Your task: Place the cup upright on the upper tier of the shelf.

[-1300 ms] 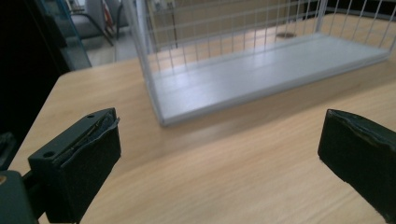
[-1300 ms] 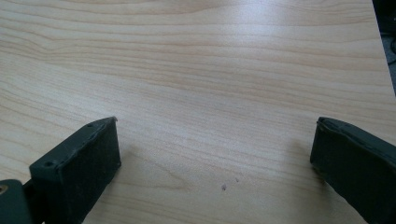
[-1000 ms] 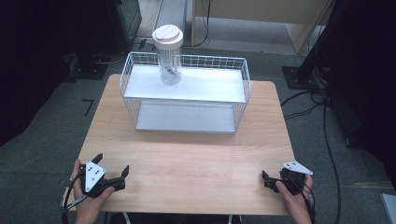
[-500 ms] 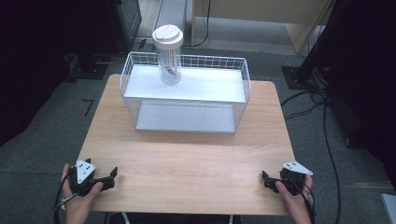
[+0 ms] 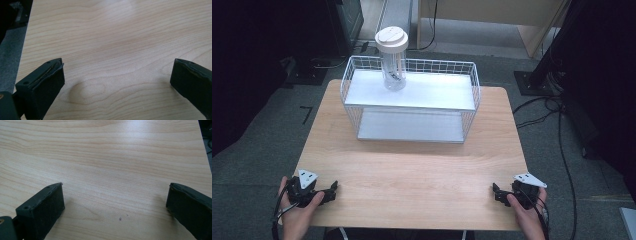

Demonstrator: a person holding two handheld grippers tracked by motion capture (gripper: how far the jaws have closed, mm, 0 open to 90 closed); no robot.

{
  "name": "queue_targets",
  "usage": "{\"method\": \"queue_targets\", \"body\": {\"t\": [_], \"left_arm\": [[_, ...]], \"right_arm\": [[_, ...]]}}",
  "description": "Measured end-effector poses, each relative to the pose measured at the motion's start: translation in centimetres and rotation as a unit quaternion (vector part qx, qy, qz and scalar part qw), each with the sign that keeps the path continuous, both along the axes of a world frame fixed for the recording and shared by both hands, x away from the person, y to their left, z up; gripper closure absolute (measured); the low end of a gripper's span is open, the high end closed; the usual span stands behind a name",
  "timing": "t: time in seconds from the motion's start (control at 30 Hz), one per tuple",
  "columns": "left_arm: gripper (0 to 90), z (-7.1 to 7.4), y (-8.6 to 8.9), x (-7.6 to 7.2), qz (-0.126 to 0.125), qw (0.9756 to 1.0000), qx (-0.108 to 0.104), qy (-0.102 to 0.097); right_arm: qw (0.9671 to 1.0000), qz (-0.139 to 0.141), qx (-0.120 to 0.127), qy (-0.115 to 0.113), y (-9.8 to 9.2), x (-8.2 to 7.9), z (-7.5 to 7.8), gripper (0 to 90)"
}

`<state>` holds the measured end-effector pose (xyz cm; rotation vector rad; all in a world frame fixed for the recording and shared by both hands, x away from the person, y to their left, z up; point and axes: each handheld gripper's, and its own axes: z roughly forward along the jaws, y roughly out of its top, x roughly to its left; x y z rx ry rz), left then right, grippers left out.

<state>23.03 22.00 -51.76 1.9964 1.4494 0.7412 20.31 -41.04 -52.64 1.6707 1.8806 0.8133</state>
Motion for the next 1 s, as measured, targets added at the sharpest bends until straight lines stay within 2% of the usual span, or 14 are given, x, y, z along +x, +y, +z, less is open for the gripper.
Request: {"method": "queue_targets", "body": {"t": [0.17, 0.33, 1.0], "left_arm": [[0.0, -0.06, 0.13, 0.25, -0.002, 0.9999, -0.008, 0.012], [0.0, -0.13, 0.71, 0.67, 0.001, 0.9985, -0.040, 0.036], [0.0, -0.13, 0.06, 1.04, 0.004, 0.9985, -0.041, 0.036]], "right_arm": [[1.0000, 0.000, 0.000, 0.000, 0.00, 0.00, 0.00, 1.2], [1.0000, 0.000, 0.000, 0.000, 0.00, 0.00, 0.00, 1.2], [1.0000, 0.000, 0.001, 0.000, -0.01, 0.02, -0.01, 1.3]]}}
